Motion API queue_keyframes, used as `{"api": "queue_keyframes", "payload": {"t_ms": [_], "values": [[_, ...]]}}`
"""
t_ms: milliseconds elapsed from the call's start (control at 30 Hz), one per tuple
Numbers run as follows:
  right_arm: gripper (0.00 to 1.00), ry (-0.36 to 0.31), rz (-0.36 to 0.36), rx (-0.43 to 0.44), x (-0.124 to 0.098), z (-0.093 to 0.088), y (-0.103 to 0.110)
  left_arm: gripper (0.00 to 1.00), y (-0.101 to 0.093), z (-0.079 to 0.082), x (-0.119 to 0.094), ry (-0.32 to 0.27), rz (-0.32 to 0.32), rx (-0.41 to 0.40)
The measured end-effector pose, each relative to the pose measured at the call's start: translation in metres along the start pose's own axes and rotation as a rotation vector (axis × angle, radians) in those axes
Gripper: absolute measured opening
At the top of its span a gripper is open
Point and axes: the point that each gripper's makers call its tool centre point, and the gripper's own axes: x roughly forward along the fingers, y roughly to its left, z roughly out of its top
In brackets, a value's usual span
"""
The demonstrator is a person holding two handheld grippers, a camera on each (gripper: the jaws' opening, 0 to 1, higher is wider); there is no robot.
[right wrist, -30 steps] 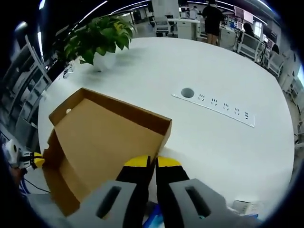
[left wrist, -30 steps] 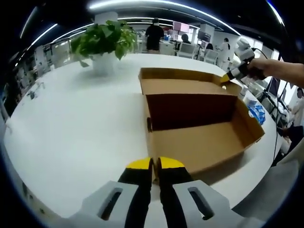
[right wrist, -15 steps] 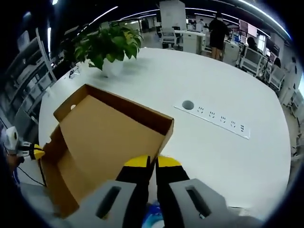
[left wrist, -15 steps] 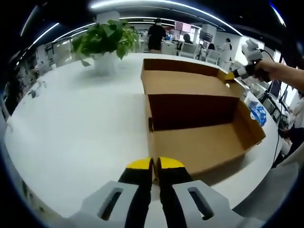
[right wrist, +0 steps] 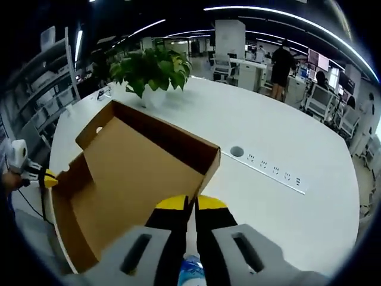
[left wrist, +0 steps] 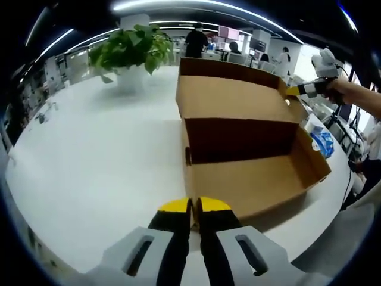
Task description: Operate the shoe box by opening the lid, removing the specified soft item, and placing it in the target area until the item is outside and the box remains undamaged.
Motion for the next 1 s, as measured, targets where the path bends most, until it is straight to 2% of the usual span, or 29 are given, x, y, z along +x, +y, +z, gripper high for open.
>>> {"api": "queue_keyframes", "payload": {"t_ms": [533, 1000], "values": [[0.02, -0.085, 0.004, -0.049, -0.02, 0.003, 0.008, 0.01, 0.0, 0.001, 0.0, 0.007, 0.008, 0.012], [0.01, -0.121, 0.011, -0.068, -0.039, 0.008, 0.018, 0.01, -0.001, 0.001, -0.001, 0.004, 0.007, 0.01]]}}
